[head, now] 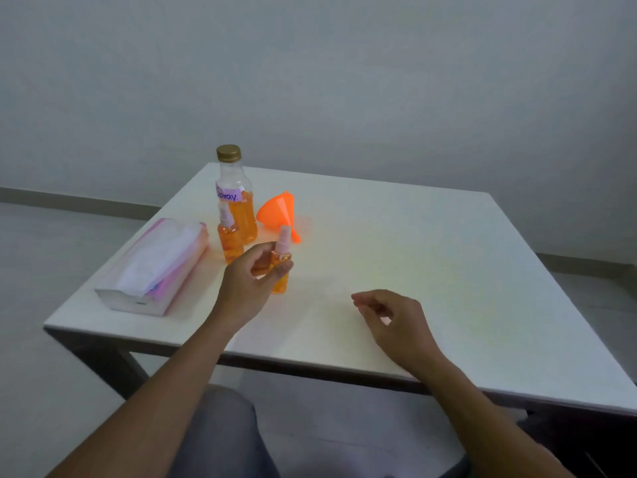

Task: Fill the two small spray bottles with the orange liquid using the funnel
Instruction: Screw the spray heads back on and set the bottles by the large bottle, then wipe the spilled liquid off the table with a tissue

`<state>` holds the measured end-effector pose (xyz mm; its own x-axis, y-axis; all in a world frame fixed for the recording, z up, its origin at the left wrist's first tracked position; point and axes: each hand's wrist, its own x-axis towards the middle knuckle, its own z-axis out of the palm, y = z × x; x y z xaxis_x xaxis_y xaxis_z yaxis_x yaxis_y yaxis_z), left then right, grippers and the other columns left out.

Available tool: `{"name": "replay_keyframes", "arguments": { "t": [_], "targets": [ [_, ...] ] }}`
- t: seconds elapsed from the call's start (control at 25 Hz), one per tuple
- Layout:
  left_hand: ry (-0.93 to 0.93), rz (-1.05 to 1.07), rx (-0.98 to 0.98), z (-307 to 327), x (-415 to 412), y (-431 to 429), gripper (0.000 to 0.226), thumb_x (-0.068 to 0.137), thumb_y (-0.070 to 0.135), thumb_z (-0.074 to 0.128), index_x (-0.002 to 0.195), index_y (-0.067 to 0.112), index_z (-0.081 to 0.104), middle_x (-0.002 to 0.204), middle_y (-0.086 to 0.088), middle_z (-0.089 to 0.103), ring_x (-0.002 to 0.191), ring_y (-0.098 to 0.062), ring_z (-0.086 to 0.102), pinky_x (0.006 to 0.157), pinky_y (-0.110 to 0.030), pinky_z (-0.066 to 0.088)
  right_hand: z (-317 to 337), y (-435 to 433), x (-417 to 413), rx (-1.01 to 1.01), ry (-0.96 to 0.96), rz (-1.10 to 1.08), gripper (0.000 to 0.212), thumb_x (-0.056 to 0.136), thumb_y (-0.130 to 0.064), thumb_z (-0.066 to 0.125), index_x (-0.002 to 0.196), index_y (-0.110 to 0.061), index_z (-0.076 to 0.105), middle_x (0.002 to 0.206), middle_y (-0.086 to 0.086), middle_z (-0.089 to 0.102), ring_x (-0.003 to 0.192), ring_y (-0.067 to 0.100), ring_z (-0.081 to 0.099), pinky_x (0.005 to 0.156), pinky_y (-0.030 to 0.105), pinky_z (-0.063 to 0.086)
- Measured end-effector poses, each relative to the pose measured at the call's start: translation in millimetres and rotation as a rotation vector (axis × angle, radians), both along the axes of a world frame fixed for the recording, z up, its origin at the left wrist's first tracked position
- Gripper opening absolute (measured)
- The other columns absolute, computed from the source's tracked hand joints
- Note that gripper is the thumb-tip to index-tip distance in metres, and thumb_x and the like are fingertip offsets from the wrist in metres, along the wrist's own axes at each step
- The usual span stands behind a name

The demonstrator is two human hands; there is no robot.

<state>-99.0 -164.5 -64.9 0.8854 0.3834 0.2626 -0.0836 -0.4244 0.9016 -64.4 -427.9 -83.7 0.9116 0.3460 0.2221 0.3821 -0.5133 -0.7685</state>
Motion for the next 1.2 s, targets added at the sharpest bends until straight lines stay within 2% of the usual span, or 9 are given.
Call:
{"name": "replay_keyframes", "arguments": {
  "t": [0.08, 0.2, 0.36, 0.56, 0.72, 0.8, 0.92, 1.04, 1.2],
  "targets": [
    [-0.005, 0.093, 0.016, -6, -16, 17, 0.024, 0.086, 0.04, 0.071, 0.106, 0.028, 0.07, 0.096, 0.012, 0.071, 0.09, -0.004, 0.064, 0.075, -0.018, 0.047, -18, 5, -16, -0.091, -0.128, 0.002, 0.021, 0.096, -0.01, 0.066, 0.11, -0.021, 0.076, 0.111, -0.008, 0.074, 0.101, 0.006, 0.067, 0.093, 0.016, 0.053],
    [0.002, 0.226, 0.018, -10, -33, 35, 0.029, 0.086, 0.048, 0.067, 0.106, 0.027, 0.068, 0.1, 0.012, 0.07, 0.094, -0.005, 0.063, 0.076, -0.021, 0.049, -34, 7, -25, -0.166, -0.274, 0.001, 0.023, 0.091, -0.001, 0.069, 0.11, -0.012, 0.076, 0.114, 0.003, 0.072, 0.106, 0.018, 0.067, 0.099, 0.029, 0.053],
    [-0.031, 0.338, 0.024, -9, -43, 47, 0.031, 0.086, 0.046, 0.069, 0.107, 0.023, 0.066, 0.101, 0.008, 0.068, 0.094, -0.008, 0.062, 0.073, -0.016, 0.044, -40, 7, -31, -0.203, -0.325, 0.014, 0.024, 0.09, 0.001, 0.068, 0.111, -0.009, 0.075, 0.116, 0.005, 0.071, 0.109, 0.018, 0.065, 0.1, 0.028, 0.051],
    [-0.02, 0.378, 0.028, -10, -35, 52, 0.035, 0.086, 0.042, 0.07, 0.112, 0.019, 0.066, 0.107, 0.004, 0.071, 0.099, -0.015, 0.064, 0.084, -0.033, 0.054, -41, 7, -30, -0.21, -0.355, 0.011, 0.025, 0.088, 0.003, 0.069, 0.109, -0.008, 0.076, 0.115, 0.005, 0.072, 0.107, 0.017, 0.066, 0.098, 0.025, 0.05],
    [-0.007, 0.385, 0.037, -11, -28, 49, 0.033, 0.087, 0.038, 0.071, 0.114, 0.02, 0.064, 0.109, 0.005, 0.069, 0.098, -0.011, 0.062, 0.07, -0.012, 0.041, -41, 7, -31, -0.204, -0.358, 0.008, 0.025, 0.087, 0.004, 0.069, 0.108, -0.009, 0.076, 0.114, 0.003, 0.071, 0.107, 0.015, 0.066, 0.097, 0.024, 0.05],
    [0.005, 0.385, 0.045, -14, -22, 51, 0.037, 0.087, 0.043, 0.07, 0.116, 0.02, 0.064, 0.109, 0.005, 0.07, 0.098, -0.012, 0.064, 0.067, -0.01, 0.041, -41, 7, -30, -0.203, -0.356, 0.001, 0.026, 0.087, 0.005, 0.069, 0.107, -0.009, 0.076, 0.114, 0.003, 0.071, 0.107, 0.013, 0.065, 0.096, 0.023, 0.05],
    [0.013, 0.369, 0.066, -18, -18, 57, 0.048, 0.085, 0.051, 0.069, 0.124, 0.025, 0.059, 0.115, 0.005, 0.069, 0.105, -0.015, 0.065, 0.081, -0.024, 0.054, -42, 8, -29, -0.206, -0.361, 0.004, 0.026, 0.085, 0.005, 0.07, 0.106, -0.009, 0.076, 0.113, 0.002, 0.071, 0.106, 0.013, 0.065, 0.094, 0.022, 0.049],
    [0.02, 0.36, 0.091, -21, -28, 59, 0.065, 0.082, 0.047, 0.074, 0.138, 0.026, 0.047, 0.127, 0.004, 0.064, 0.113, -0.015, 0.061, 0.092, -0.034, 0.054, -42, 9, -30, -0.196, -0.374, 0.005, 0.026, 0.084, 0.007, 0.071, 0.104, -0.009, 0.076, 0.11, 0.003, 0.072, 0.105, 0.016, 0.066, 0.093, 0.029, 0.055],
    [-0.089, 0.382, 0.212, -21, -63, 52, 0.048, 0.088, 0.026, 0.072, 0.132, 0.021, 0.052, 0.127, 0.001, 0.062, 0.104, -0.008, 0.06, 0.084, -0.014, 0.048, -32, 27, -37, -0.151, -0.394, 0.027, 0.027, 0.082, 0.011, 0.072, 0.101, -0.007, 0.077, 0.102, 0.006, 0.074, 0.096, 0.02, 0.068, 0.087, 0.03, 0.057]
  ]
}}
